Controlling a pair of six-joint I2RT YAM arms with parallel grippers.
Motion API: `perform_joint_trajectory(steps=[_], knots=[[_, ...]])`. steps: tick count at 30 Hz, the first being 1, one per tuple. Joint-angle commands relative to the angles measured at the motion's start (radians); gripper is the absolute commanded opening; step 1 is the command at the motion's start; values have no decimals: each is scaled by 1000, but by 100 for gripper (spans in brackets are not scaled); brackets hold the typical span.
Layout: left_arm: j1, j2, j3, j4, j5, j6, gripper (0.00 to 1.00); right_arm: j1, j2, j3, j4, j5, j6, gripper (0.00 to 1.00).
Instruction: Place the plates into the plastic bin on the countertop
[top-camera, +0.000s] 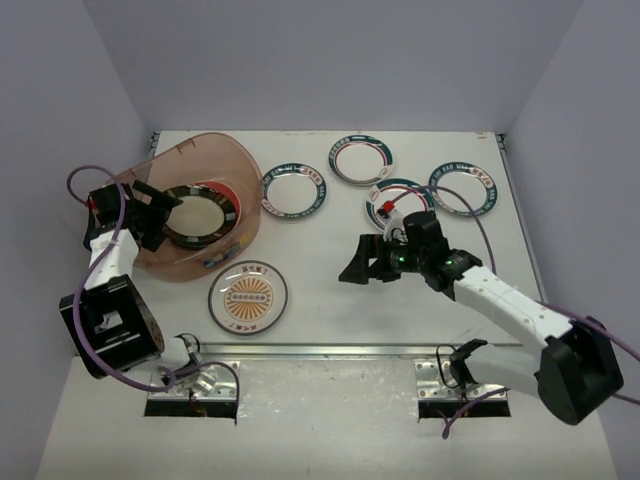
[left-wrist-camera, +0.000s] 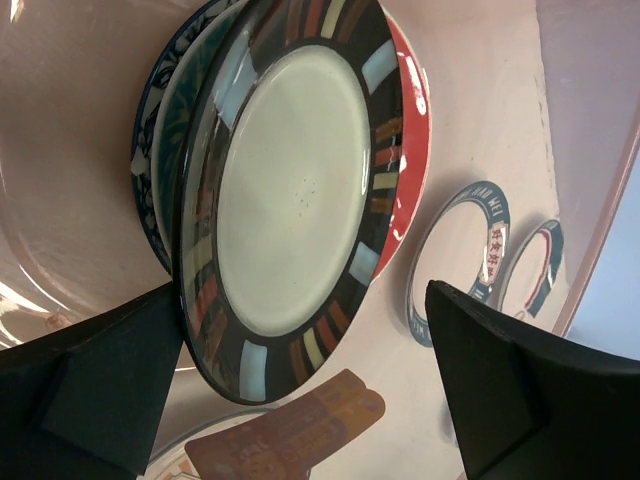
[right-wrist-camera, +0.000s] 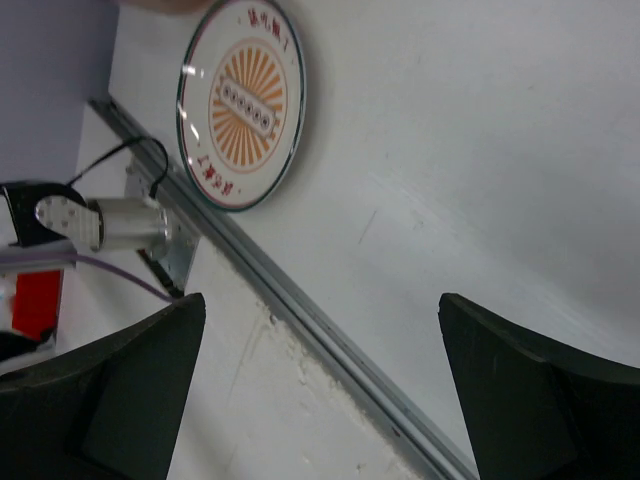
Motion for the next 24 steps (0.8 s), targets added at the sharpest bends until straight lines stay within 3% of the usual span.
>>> perform_joint_trajectory(steps=[1,7,19,24], knots=[[-28,55,104,-11,-43,36,100,159,208,30,251,67,98,99],[-69,86,164,-107,-129,44,100,292,433,101,324,206,211,99],[-99,154,213,-192,-214,93,100,358,755,172,531,170,424,99],[-109,201,274,-301,-263,116,100,373,835,198,565,177,460,99]])
